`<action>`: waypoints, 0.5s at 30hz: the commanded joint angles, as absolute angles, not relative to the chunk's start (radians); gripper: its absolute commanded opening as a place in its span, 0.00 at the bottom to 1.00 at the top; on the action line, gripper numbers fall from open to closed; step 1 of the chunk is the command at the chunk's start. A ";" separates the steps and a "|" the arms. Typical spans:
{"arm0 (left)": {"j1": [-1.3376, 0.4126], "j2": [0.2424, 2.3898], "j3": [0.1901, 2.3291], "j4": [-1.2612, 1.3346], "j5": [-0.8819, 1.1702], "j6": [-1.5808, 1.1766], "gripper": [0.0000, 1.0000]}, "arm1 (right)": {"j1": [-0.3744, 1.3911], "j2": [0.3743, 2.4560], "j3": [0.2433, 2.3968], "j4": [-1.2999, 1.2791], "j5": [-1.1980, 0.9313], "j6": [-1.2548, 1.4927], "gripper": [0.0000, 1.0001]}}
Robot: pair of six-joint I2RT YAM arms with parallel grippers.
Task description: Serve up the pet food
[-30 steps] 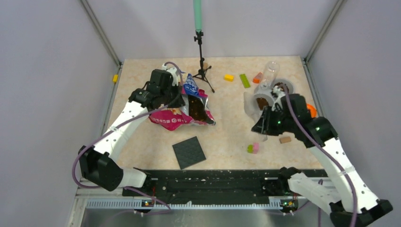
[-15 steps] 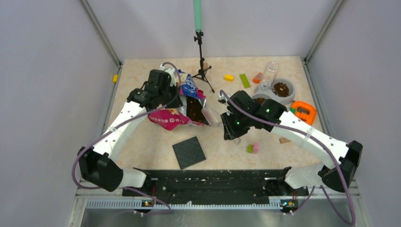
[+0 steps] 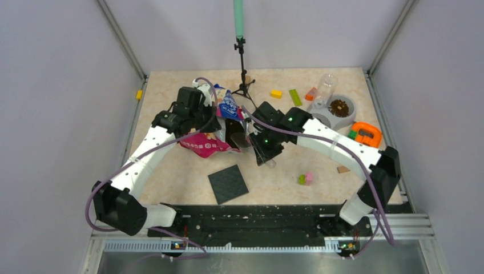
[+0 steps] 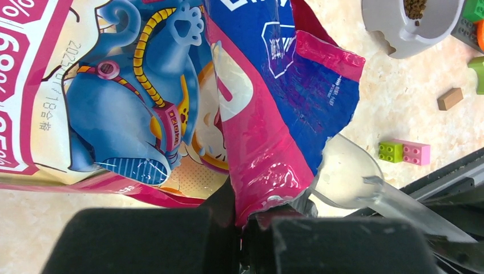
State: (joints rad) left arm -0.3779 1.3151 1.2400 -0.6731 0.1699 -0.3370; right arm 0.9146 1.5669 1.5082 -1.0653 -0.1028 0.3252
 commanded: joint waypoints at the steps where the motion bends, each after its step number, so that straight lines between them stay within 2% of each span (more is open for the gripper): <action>1: -0.359 1.251 1.233 -0.577 0.203 -0.311 0.00 | 0.917 1.663 1.643 -1.106 -0.062 0.357 0.00; 5: -0.358 1.242 1.218 -0.574 0.251 -0.298 0.00 | 0.911 1.809 1.760 -1.195 -0.083 0.375 0.00; 15: -0.359 1.195 1.169 -0.571 0.270 -0.310 0.00 | 0.879 1.967 1.832 -1.215 -0.183 0.414 0.00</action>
